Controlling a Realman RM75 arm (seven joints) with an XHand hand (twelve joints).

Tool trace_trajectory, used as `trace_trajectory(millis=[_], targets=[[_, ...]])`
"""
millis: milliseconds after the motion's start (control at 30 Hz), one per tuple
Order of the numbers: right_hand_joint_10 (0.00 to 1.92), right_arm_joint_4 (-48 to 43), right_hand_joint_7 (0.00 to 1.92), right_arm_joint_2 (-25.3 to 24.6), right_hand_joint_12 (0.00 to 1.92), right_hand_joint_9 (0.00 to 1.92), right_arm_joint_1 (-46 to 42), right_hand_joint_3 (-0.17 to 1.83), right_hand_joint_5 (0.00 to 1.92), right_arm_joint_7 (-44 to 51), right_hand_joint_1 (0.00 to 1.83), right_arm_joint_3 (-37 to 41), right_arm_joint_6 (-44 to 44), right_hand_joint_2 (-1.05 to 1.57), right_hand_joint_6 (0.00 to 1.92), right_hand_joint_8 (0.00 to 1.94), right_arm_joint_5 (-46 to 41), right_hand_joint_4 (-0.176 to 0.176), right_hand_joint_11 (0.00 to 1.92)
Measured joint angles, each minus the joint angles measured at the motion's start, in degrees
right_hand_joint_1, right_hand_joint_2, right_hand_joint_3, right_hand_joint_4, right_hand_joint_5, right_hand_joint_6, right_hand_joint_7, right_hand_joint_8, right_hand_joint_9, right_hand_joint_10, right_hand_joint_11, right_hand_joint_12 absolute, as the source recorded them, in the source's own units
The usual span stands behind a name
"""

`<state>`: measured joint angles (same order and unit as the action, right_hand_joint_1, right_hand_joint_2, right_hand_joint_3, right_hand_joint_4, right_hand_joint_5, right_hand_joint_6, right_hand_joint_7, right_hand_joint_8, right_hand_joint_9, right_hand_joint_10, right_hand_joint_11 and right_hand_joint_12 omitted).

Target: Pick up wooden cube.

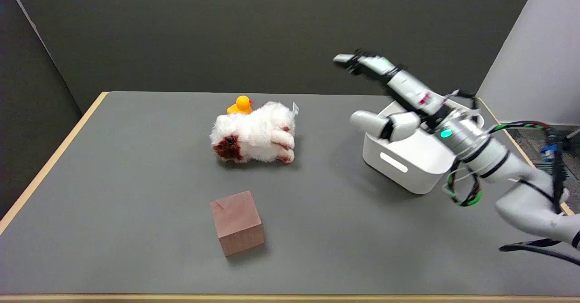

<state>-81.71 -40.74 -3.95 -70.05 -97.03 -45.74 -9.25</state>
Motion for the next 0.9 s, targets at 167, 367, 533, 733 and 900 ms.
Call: trace_trajectory(millis=[167,367,533,733,900], targets=[[0.53,-4.4,0.21,-2.18,1.1,0.08,0.05,0.88,0.15,0.11,0.47,-3.08,7.42,0.58,0.35,0.27,4.28,0.007,0.0],[0.57,-9.03,0.19,-5.17,1.06,0.07,0.47,0.96,0.14,0.21,0.49,-6.76,14.32,0.56,0.41,0.31,9.3,0.013,0.0],[0.56,-12.78,0.23,-7.23,1.11,0.09,1.34,0.89,0.17,0.28,0.55,-9.89,19.18,0.58,0.37,0.28,13.19,0.005,0.0],[0.62,-16.03,0.31,-9.05,1.16,0.14,2.9,0.89,0.21,0.32,0.6,-12.9,22.34,0.58,0.41,0.33,16.6,-0.001,0.0],[0.67,-17.75,0.34,-10.09,1.18,0.19,4.52,0.93,0.24,0.33,0.65,-15.13,23.95,0.56,0.46,0.37,19.7,0.018,0.02]])
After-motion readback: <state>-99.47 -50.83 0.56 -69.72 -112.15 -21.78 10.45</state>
